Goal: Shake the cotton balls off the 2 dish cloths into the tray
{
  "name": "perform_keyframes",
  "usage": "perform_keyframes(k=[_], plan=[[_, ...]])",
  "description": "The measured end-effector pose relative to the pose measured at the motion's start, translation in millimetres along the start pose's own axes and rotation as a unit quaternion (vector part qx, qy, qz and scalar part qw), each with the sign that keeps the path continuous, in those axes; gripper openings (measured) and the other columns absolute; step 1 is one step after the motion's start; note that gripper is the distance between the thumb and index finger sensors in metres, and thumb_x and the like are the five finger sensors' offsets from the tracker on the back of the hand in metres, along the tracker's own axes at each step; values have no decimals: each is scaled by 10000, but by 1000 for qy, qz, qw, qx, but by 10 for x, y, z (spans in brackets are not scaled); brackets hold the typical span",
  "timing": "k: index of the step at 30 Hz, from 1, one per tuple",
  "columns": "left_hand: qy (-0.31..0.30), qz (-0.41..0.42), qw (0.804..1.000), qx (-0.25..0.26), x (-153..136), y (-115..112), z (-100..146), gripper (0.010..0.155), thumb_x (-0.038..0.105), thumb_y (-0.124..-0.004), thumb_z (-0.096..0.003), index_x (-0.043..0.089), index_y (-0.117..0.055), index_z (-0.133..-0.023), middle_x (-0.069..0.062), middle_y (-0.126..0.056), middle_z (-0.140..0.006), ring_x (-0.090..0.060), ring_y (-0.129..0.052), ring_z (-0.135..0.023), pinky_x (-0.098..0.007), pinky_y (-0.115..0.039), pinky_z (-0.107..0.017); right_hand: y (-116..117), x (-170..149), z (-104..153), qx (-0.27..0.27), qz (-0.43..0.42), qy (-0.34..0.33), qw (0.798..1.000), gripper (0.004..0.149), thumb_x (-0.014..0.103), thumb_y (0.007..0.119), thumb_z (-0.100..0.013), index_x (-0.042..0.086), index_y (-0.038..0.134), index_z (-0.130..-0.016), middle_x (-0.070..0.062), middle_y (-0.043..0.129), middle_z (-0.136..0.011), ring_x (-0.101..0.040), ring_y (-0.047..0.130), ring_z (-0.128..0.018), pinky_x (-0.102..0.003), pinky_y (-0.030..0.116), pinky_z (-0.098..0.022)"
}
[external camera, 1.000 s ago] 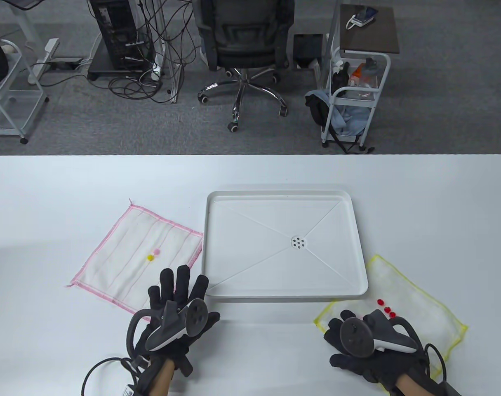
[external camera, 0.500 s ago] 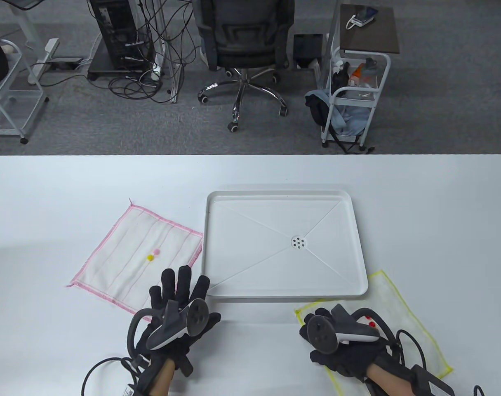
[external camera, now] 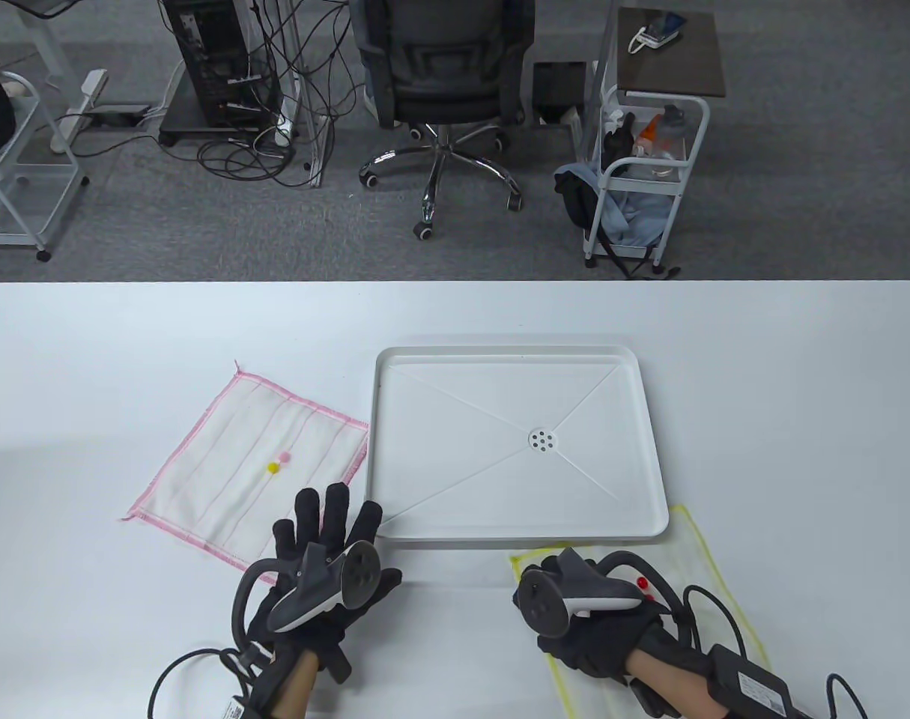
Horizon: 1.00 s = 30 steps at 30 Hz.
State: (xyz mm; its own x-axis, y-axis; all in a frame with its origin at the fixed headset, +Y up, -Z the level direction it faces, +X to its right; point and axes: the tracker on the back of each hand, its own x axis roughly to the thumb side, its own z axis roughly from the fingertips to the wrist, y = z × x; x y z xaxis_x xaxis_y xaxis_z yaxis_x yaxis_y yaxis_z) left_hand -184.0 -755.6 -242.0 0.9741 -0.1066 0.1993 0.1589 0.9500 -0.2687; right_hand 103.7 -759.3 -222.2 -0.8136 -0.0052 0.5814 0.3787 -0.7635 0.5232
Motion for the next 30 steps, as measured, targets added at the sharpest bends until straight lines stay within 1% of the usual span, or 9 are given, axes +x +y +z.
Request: perform_keyframes(k=[5, 14, 24, 30], plan=[[-8, 1, 1000, -4, 6, -6, -8, 824, 796, -365, -488, 406, 42, -1089, -85, 162, -1137, -450, 80, -1002, -663, -260, -785, -55, 94, -68, 0, 2, 2, 1000, 617, 421, 622, -610, 249, 310, -1115, -15, 166, -1173, -297, 157, -1064, -551, 292, -760], [-10, 5, 1000, -3, -1, -8, -13, 827, 797, -367, -486, 405, 41, -1089, -84, 162, -1136, -449, 81, -1002, -663, -260, -786, -187, 387, -238, 2, 13, -19, 1000, 625, 430, 613, -612, 245, 289, -1114, -19, 145, -1170, -304, 149, -1063, -552, 290, -761], [-10, 11, 1000, -8, -12, -22, -22, 836, 797, -364, -489, 402, 65, -1087, -87, 163, -1135, -451, 80, -1001, -664, -262, -785, -305, 609, -370, 7, 18, -37, 999, 625, 431, 609, -614, 248, 282, -1114, -14, 134, -1168, -297, 133, -1060, -548, 279, -760], [-1, 28, 1000, -13, -82, -16, -23, 836, 798, -363, -489, 402, 67, -1086, -87, 168, -1133, -452, 85, -1000, -665, -259, -785, -357, 782, -464, 9, 27, -52, 998, 632, 432, 604, -615, 250, 258, -1111, -11, 105, -1162, -296, 109, -1056, -547, 266, -761]])
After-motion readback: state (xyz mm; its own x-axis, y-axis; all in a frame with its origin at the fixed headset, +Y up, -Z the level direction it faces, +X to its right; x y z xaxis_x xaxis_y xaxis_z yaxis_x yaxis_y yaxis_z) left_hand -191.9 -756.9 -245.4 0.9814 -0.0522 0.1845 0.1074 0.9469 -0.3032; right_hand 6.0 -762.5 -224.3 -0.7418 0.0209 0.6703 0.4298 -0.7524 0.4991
